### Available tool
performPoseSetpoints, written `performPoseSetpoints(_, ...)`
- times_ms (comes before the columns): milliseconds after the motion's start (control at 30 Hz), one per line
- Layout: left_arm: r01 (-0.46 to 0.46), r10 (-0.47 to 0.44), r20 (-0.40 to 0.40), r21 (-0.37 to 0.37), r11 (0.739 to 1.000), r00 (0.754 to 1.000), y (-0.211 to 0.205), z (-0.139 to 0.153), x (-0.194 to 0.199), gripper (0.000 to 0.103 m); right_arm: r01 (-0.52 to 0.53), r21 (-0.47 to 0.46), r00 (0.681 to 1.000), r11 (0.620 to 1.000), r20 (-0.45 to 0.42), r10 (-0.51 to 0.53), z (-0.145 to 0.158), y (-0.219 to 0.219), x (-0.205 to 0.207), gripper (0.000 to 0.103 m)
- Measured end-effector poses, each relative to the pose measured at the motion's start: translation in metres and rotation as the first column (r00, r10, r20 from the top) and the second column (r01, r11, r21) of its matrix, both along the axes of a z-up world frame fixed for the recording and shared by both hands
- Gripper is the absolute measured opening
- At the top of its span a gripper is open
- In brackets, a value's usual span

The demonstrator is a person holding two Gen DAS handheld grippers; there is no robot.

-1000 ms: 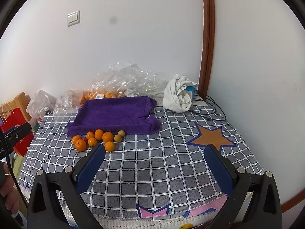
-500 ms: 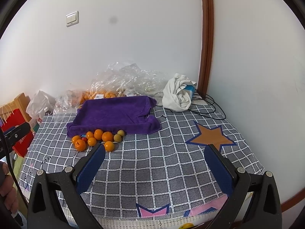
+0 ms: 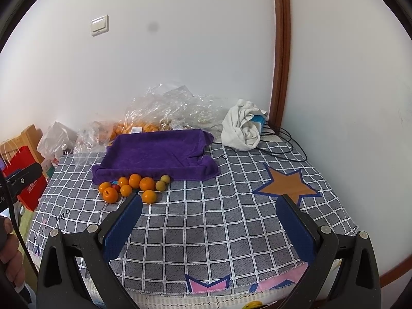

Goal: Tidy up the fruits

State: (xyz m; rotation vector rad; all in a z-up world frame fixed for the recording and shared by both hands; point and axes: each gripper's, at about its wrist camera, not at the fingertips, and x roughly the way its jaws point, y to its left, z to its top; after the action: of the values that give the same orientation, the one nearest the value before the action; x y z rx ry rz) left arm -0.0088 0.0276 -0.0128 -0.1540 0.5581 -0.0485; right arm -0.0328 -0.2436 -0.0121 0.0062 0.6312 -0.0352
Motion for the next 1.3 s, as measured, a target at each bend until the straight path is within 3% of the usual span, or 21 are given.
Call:
performPoseSetpoints(533, -0.031, 0.031, 0.004, 0.048, 0.998, 1.000, 0.008, -0.017, 0.017, 0.103, -0.011, -0.008, 1.000, 1.000, 0.022, 0.011, -0.019, 0.009, 0.010, 0.102)
performPoseSetpoints(733, -0.020, 0.019, -0.027, -0.011, 1.000, 0.999, 0.021, -0.032, 0.037, 0.103, -0.001, -0.030, 1.000, 1.000, 0.002, 0.001, -0.032, 0.011, 0.028, 0.102)
performPoseSetpoints(1000, 0.041, -0.042, -0.027, -0.029, 0.999, 0.999, 0.021, -0.062, 0.060, 0.102, -0.067, -0.033, 0.997, 0.997, -0.044, 0.066, -0.064, 0.020, 0.064, 0.102)
performPoseSetpoints(1200, 0.057, -0.055, -0.052, 0.035, 0.998, 0.997, 0.021, -0.089, 0.078, 0.102, -0.092, -0.017, 0.991, 0.996, -0.098, 0.090, -0.093, 0.027, 0.097, 0.102)
performPoseSetpoints(1300, 0.050, -0.047, -0.089, 0.031, 0.998, 0.995, 0.026, -0.104, 0.090, 0.097, -0.163, 0.031, 0.978, 0.986, -0.124, 0.166, -0.110, 0.035, 0.117, 0.097)
